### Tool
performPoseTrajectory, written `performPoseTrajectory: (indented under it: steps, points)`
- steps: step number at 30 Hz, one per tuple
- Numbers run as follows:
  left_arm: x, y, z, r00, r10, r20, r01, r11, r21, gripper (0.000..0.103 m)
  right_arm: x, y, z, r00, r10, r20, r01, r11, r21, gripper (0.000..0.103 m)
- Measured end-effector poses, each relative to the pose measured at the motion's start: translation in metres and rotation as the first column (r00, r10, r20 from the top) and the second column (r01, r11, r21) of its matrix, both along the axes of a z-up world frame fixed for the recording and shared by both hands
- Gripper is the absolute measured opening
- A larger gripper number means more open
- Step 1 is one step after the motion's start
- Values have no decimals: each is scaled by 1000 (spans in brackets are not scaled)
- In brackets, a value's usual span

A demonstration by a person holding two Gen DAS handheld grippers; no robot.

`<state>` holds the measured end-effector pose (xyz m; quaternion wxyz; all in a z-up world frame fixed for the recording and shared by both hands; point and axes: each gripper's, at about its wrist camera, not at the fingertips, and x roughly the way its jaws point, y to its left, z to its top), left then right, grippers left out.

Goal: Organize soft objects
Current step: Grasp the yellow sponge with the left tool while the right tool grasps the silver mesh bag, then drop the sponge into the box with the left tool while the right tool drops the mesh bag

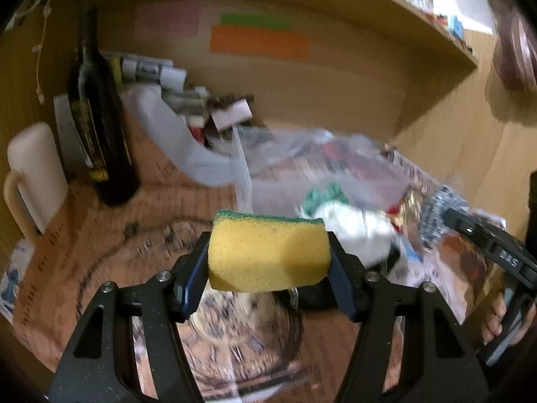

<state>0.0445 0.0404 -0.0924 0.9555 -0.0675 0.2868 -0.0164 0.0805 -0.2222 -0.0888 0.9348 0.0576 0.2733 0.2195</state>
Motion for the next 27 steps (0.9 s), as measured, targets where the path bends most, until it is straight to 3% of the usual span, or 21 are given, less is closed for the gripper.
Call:
performPoseTrajectory:
  steps: [8, 13, 19, 27]
  points:
    - [24, 8, 42, 993, 35, 111, -36, 999, 5, 64, 11, 2, 48, 988, -32, 152, 30, 999, 14, 22]
    - [47, 5, 58, 992, 31, 124, -36, 999, 35, 64, 29, 12, 63, 982, -12, 187, 10, 1000, 12, 22]
    - [92, 3, 59, 998, 13, 67, -16, 999, 42, 64, 58, 30, 65, 985, 23, 174, -19, 999, -27, 22]
    - [151, -3, 38, 997, -36, -75, 39, 998, 45, 64, 101, 52, 48, 994, 79, 71, -72, 992, -99, 23]
